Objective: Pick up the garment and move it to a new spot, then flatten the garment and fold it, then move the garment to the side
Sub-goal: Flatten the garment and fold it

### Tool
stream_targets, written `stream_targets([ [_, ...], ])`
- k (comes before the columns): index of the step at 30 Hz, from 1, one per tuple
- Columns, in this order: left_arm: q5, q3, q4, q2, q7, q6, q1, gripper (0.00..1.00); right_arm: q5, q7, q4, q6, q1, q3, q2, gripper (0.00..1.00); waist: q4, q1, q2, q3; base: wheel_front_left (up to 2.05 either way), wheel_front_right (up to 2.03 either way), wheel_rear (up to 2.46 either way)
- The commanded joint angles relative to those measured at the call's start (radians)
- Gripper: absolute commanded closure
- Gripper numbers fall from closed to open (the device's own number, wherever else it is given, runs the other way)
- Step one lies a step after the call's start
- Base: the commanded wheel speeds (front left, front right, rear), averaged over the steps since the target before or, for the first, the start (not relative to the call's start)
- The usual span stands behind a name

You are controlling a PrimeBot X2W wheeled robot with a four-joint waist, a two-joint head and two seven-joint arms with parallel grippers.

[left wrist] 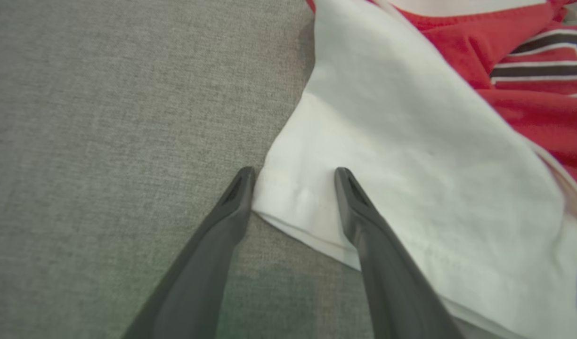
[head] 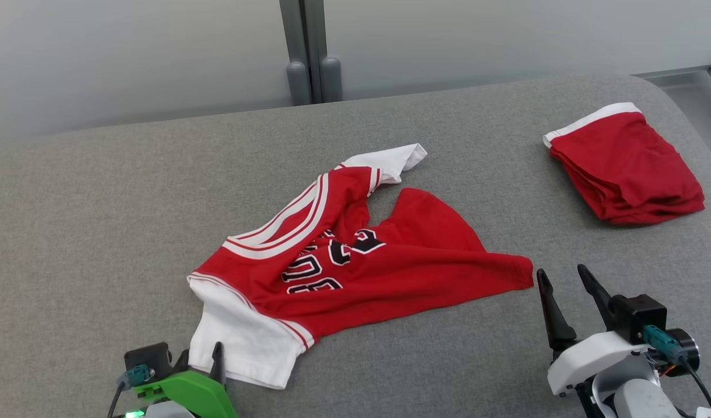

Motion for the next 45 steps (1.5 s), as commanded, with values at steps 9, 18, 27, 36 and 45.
stream_targets([
  [9,-0.001,-0.022,-0.012,-0.010,-0.065,-0.012,-0.029,1.00,-0.104,0.022,0.092,-0.001,-0.037,-0.058,-0.003,0.00,0.028,0.0000,0.0000,0.005,0.00,0.00,0.00],
  [18,0.010,-0.033,-0.098,-0.010,-0.124,-0.003,-0.026,1.00,-0.188,0.072,0.225,-0.001,-0.116,-0.079,-0.004,0.00,0.071,0.0000,0.0000,0.024,0.00,0.00,0.00],
  [27,0.020,-0.045,-0.198,-0.011,-0.156,0.010,0.003,1.00,-0.177,0.094,0.407,-0.001,-0.217,-0.064,-0.003,0.00,0.096,0.0000,0.0000,0.041,0.00,0.00,0.00],
  [36,0.028,-0.054,-0.269,0.002,-0.165,0.016,0.024,1.00,-0.086,0.086,0.511,-0.001,-0.269,0.035,-0.018,0.99,0.086,0.0000,0.0000,0.026,0.00,0.00,0.00],
  [45,0.016,-0.056,-0.330,0.014,-0.166,0.015,0.050,1.00,0.034,0.074,0.459,-0.001,-0.240,0.112,-0.029,1.00,0.065,0.0000,0.0000,-0.021,0.00,0.00,0.00],
])
